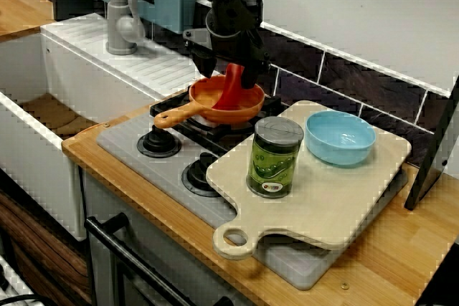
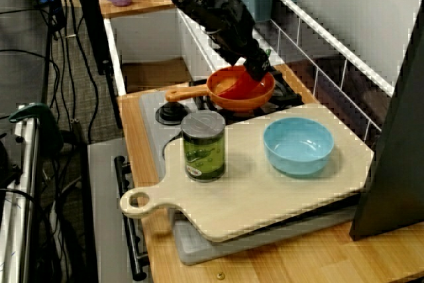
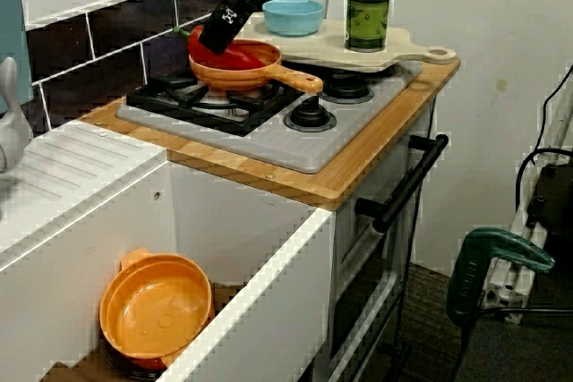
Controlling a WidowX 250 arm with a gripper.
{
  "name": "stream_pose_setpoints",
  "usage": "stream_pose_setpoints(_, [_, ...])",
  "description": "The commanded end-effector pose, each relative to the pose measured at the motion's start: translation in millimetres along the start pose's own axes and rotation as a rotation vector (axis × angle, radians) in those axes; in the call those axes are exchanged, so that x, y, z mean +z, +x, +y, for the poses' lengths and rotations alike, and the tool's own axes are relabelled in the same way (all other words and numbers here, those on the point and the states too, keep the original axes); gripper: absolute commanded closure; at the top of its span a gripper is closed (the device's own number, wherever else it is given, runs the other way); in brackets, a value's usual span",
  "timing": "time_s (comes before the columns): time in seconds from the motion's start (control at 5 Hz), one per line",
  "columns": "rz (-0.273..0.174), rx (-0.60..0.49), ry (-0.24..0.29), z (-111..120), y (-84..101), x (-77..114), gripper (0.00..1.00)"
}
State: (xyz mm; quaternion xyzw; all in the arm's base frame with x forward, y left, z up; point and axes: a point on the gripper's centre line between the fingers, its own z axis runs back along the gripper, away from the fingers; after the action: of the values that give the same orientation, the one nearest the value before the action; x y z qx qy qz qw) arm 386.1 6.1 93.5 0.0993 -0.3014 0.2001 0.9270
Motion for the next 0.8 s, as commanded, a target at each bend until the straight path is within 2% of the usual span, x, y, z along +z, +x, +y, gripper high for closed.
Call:
stream_pose_setpoints(0.0, [-0.065, 0.055, -0.041, 5.1, 20.0, 18.6, 0.0])
stream_pose_setpoints(0.2, [-0.048, 0.051, -0.034, 0.8, 19.5, 14.2, 0.0])
stream_pose_setpoints(0.6, [-0.045, 0.054, -0.05, -2.2, 18.1, 16.2, 0.0])
